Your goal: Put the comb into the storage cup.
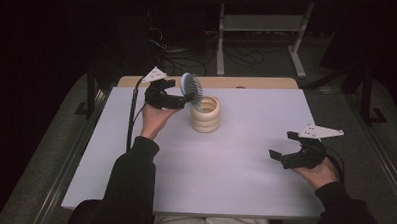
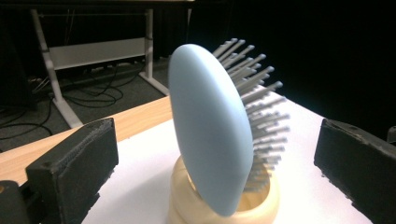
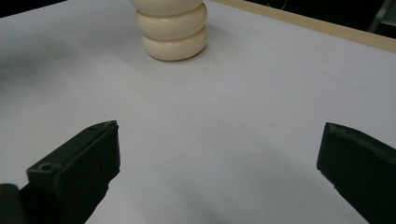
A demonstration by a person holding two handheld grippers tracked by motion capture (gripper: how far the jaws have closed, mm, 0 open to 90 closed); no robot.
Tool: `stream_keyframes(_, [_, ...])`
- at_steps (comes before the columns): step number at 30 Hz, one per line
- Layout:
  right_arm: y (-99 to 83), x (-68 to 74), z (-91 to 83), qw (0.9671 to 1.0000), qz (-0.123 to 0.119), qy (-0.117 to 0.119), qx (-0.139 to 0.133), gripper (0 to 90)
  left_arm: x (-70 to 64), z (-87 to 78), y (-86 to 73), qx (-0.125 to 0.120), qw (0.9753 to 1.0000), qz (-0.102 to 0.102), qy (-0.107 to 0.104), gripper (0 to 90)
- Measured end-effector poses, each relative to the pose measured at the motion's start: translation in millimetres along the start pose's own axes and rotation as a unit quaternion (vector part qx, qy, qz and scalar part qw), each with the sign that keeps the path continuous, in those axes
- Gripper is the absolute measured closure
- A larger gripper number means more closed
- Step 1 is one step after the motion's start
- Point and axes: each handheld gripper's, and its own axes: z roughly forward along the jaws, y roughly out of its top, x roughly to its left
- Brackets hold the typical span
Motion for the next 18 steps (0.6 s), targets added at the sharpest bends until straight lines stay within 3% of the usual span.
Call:
stream_keyframes(15, [-1.5, -0.7, 1.3, 1.0000, 0.001, 0.000, 0.008, 0.0, 11.9, -24.9, -9.7, 0.010, 0.9999, 0.009, 0.004, 0.0])
stream_keyframes(18, [-1.5, -0.4, 1.4, 1.0000, 0.001, 0.000, 0.009, 0.0, 13.9, -30.0, -11.9, 0.011, 0.9999, 0.006, -0.006, 0.0])
